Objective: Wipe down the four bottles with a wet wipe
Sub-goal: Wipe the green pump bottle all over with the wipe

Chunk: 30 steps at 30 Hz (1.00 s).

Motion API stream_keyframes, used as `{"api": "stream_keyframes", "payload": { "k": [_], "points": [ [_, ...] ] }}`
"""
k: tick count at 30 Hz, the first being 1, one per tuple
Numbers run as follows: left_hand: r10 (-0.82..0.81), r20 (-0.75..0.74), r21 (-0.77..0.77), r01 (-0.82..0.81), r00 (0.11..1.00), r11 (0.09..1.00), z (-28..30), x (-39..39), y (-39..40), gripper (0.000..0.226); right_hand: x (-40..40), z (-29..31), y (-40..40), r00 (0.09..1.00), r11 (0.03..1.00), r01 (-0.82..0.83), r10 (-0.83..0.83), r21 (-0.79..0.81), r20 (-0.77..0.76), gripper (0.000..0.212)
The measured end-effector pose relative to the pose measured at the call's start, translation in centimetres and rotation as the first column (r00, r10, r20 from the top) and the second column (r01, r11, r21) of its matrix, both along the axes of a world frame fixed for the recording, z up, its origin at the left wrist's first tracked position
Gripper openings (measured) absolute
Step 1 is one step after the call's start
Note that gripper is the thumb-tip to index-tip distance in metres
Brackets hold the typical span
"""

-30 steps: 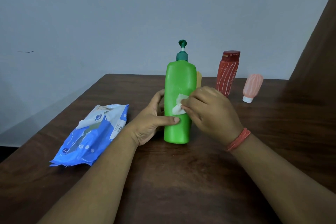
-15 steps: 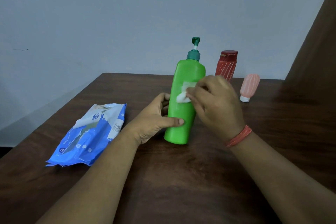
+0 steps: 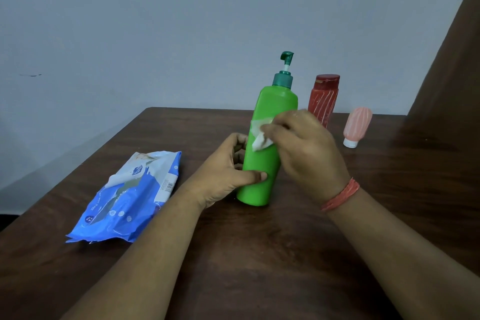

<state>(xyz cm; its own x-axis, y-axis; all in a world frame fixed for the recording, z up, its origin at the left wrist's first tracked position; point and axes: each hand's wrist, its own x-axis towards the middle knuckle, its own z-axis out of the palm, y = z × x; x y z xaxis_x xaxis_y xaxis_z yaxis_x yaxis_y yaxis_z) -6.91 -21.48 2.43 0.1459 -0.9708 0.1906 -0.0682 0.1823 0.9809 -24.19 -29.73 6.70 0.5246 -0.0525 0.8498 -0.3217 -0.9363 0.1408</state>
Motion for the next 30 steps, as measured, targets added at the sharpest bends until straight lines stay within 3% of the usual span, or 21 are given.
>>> {"api": "stream_keyframes", "payload": {
  "k": [2,6,10,11,15,20,25,26,30],
  "points": [
    [0.011,0.032,-0.004,-0.011,0.999,1.000,0.1,-0.1,-0.1,0.055,0.0,0.2,-0.1,0.999,0.999,0.002,-0.004,0.050,0.040,0.017],
    [0.028,0.015,-0.009,-0.028,1.000,1.000,0.1,-0.3,0.0,0.054,0.3,-1.0,0.6,0.956,0.992,-0.116,0.096,-0.058,-0.278,0.027],
    [0.048,0.081,-0.005,-0.048,0.996,0.999,0.3,-0.6,-0.1,0.054,-0.4,0.3,-0.5,1.000,0.999,0.010,-0.009,0.044,-0.005,0.020],
    [0.047,0.094,-0.002,-0.047,0.994,0.999,0.3,-0.6,-0.1,0.055,-0.2,0.2,-0.3,1.000,0.999,0.008,-0.008,0.043,0.002,0.019],
    [0.040,0.096,-0.029,-0.037,0.995,0.999,0.3,-0.6,0.2,0.055,0.7,-1.4,0.8,0.976,0.996,-0.072,0.059,-0.054,-0.210,0.025],
    [0.076,0.170,-0.006,-0.076,0.983,0.997,0.7,-1.0,0.1,0.047,-0.1,0.7,-1.1,0.995,0.996,0.038,-0.045,0.083,0.086,0.020],
    [0.073,0.107,-0.021,-0.072,0.992,0.997,0.3,-0.6,0.2,0.060,0.2,-1.2,-0.2,0.973,0.995,-0.065,0.048,-0.070,-0.224,0.029],
    [0.075,0.114,-0.013,-0.074,0.991,0.997,0.4,-0.6,0.2,0.060,0.1,-0.9,-0.5,0.977,0.996,-0.049,0.034,-0.069,-0.209,0.027],
    [0.077,0.200,-0.001,-0.078,0.977,0.997,0.8,-1.0,0.1,0.050,-0.1,0.3,-1.6,0.993,0.996,0.076,-0.080,0.045,0.090,0.021]
  ]
}}
